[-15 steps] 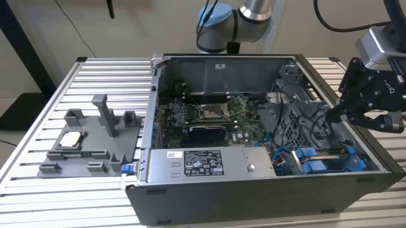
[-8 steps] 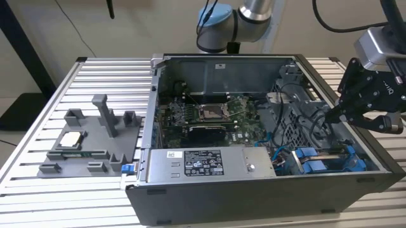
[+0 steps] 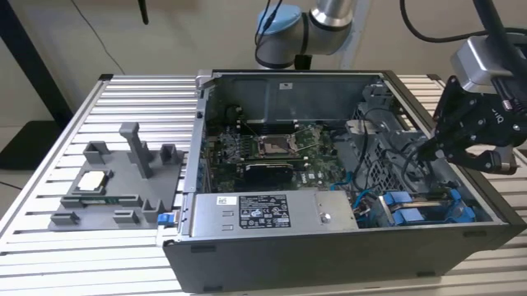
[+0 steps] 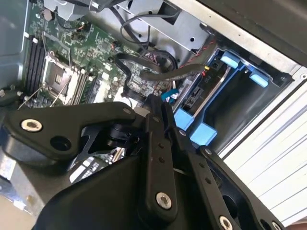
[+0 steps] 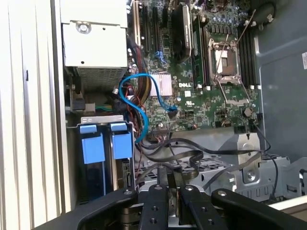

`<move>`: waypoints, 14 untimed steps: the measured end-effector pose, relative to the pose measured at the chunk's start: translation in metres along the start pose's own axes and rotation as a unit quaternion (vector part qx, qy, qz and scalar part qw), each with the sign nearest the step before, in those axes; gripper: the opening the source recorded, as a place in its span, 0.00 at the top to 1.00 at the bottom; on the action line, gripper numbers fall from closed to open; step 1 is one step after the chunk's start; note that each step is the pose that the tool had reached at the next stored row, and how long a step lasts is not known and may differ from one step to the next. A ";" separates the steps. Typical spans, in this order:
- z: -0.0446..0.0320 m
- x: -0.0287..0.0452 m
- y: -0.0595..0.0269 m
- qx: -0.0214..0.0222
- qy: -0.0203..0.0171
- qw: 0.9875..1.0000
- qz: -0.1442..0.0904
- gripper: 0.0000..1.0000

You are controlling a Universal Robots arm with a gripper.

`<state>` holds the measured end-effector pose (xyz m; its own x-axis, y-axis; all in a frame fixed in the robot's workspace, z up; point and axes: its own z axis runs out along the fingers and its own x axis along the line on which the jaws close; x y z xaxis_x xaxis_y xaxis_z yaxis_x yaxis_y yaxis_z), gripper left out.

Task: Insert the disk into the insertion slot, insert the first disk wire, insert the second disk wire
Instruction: 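Insert the second disk wire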

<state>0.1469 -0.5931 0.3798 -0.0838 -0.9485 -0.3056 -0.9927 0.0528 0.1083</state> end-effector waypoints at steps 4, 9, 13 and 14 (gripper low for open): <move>0.0013 0.0007 0.0043 0.008 0.009 1.000 -0.002 0.84; 0.0044 0.0017 0.0062 0.014 0.022 1.000 -0.002 0.84; 0.0067 0.0025 0.0060 0.016 0.024 1.000 -0.003 0.84; 0.0068 0.0025 0.0061 0.016 0.024 1.000 -0.003 0.84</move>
<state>0.1401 -0.5930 0.3733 -0.0747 -0.9625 -0.2607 -0.9955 0.0566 0.0763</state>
